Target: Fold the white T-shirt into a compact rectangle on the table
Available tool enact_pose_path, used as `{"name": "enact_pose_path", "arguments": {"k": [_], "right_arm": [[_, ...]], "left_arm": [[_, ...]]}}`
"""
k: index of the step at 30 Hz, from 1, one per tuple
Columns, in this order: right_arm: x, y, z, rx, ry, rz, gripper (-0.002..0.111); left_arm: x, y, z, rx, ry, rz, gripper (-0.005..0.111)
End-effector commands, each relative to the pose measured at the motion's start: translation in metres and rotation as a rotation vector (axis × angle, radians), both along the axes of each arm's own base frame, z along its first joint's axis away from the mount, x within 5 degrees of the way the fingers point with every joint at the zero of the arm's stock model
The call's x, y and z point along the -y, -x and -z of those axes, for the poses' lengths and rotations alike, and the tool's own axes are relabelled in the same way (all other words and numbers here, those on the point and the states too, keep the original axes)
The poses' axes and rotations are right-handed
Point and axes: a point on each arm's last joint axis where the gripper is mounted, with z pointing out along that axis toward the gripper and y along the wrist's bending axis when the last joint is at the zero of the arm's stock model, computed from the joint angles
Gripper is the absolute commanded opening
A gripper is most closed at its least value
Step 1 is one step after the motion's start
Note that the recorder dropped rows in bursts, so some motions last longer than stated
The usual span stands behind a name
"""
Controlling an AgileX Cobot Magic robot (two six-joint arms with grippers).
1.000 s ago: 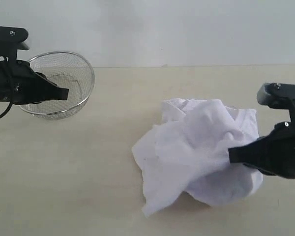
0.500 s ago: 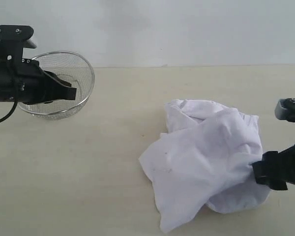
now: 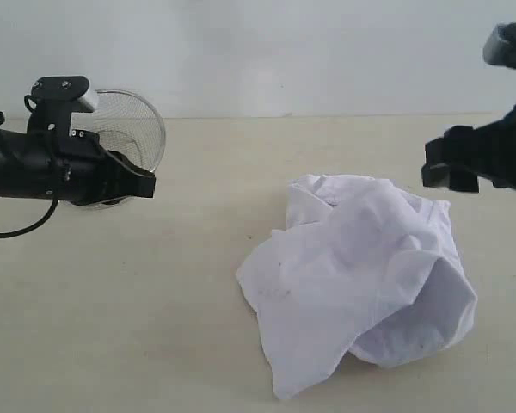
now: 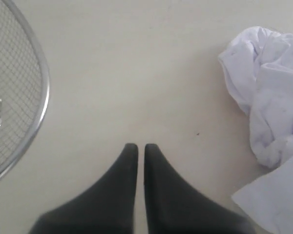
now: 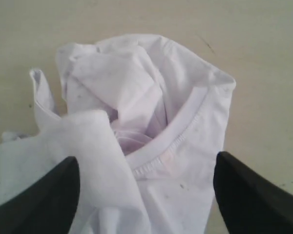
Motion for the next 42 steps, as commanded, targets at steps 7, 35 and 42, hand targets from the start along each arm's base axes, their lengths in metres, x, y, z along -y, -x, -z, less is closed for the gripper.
{"name": "enact_pose_path", "arguments": {"k": [7, 35, 42], "right_arm": [[-0.011, -0.057, 0.023, -0.110, -0.083, -0.014, 0.067], [-0.011, 0.023, -0.061, -0.218, -0.006, -0.229, 0.000], [-0.012, 0.070, -0.083, -0.251, -0.027, -0.284, 0.000]], "left_arm": [[0.011, -0.013, -0.010, 0.026, 0.090, 0.063, 0.005], [0.012, -0.014, -0.010, 0.024, 0.095, 0.059, 0.005], [0.012, -0.014, -0.010, 0.024, 0.095, 0.059, 0.005]]}}
